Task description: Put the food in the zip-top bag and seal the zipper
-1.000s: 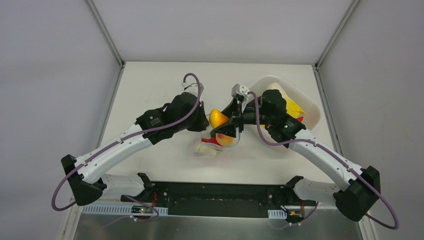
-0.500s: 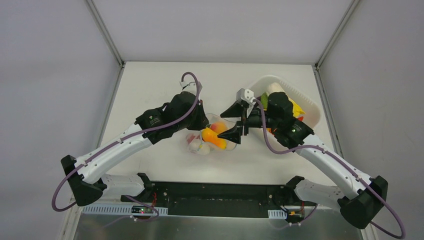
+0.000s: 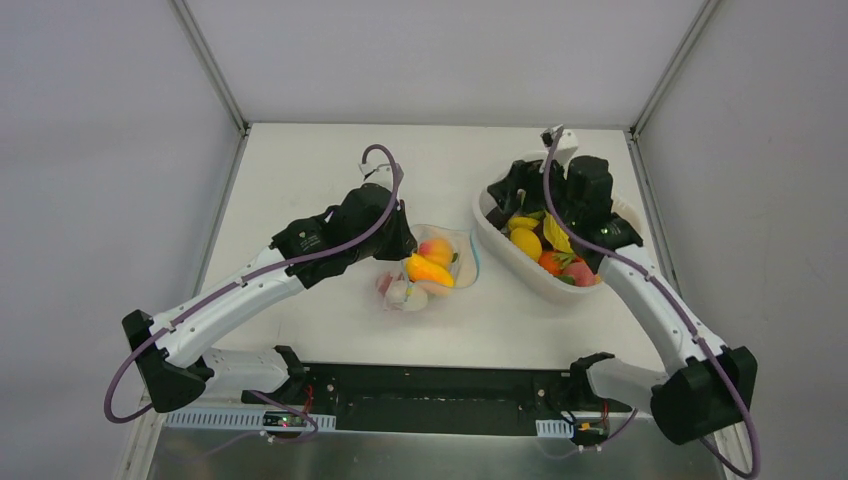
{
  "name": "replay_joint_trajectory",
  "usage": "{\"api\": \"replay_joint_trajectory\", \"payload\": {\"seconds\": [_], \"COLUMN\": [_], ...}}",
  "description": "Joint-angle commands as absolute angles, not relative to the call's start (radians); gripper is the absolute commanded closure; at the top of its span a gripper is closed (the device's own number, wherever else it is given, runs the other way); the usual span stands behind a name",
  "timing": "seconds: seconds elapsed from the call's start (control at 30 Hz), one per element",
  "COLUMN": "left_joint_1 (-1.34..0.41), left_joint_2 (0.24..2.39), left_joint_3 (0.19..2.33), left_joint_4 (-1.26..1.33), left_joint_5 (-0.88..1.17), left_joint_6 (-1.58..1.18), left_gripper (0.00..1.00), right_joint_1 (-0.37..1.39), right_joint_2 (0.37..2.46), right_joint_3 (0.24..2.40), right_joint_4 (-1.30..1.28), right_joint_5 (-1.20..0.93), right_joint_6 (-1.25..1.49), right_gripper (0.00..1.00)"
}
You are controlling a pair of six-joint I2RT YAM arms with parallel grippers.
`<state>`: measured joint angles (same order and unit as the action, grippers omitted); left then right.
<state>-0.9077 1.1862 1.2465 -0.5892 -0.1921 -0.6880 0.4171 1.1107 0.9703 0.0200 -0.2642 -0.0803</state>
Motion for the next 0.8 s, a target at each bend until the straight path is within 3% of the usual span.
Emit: {"api": "replay_joint_trajectory", "payload": {"seconds": [0.0, 0.33, 0.47, 0.77], "left_joint_1": [-0.892, -0.889, -0.888, -0.884], "left_joint_2": [1.162, 1.143, 1.129, 1.136], "left_joint_3": [1.246, 1.227, 1.217, 1.230], "left_joint_4": [-0.564, -0.577, -0.580, -0.594], "left_joint_5": [-0.208, -0.215, -0.234, -0.228], "left_joint_6": [-0.692, -0.696, -0.696, -0.689], "left_gripper": [1.00, 1.00, 1.00, 1.00], "right_joint_1": [0.314, 0.293, 0.292, 0.293], "right_joint_2": [1.242, 1.490, 1.513, 1.620], "right_joint_3": [1.115, 1.305, 1.297, 1.318], "right_joint_4": [-0.201, -0.566, -0.597, -0.666], "right_joint_5": [-0.192, -0.048, 0.073, 0.067], "right_joint_6": [0.118, 0.125, 0.095, 0.030], "right_gripper": [0.20, 0.19, 0.14, 0.09]}}
